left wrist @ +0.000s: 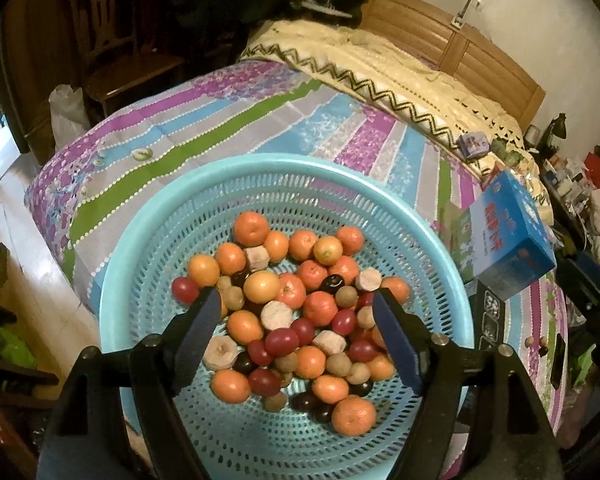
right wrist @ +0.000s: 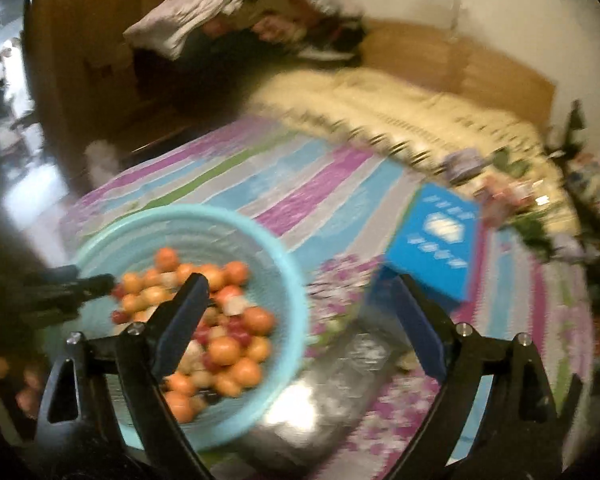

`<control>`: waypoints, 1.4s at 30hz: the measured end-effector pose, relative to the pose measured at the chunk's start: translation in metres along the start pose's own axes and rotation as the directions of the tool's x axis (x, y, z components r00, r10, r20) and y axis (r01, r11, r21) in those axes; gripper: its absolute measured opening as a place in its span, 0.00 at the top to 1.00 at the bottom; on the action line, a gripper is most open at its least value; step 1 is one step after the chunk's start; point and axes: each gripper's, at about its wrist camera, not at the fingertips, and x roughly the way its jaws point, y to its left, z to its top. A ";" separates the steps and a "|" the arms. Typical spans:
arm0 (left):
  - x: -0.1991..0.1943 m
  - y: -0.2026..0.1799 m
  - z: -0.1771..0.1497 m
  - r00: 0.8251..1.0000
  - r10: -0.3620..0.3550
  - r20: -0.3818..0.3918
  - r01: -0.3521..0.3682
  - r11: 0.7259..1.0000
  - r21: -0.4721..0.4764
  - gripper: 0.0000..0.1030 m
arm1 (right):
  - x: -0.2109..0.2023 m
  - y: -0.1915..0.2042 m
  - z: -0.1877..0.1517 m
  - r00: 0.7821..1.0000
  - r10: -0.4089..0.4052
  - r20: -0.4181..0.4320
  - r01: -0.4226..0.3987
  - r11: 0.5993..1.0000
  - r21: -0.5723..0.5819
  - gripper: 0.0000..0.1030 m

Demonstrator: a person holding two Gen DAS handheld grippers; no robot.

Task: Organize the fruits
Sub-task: 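Move both open tools back toward the small brown fruits on the cover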

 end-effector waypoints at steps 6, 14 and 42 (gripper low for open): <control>-0.003 -0.019 -0.001 1.000 -0.028 0.007 0.028 0.999 0.015 0.22 | -0.021 -0.019 -0.004 0.986 -0.144 0.082 0.144 0.990 0.001 0.02; -0.007 -0.051 -0.006 0.999 -0.050 0.009 0.049 0.996 0.069 0.22 | -0.027 -0.038 -0.011 0.984 -0.163 0.078 0.162 0.987 0.019 0.02; 0.145 -0.331 -0.184 0.952 -0.150 -0.268 0.265 0.842 0.471 0.14 | -0.031 -0.252 -0.213 0.880 -0.398 -0.260 0.462 0.846 0.268 0.02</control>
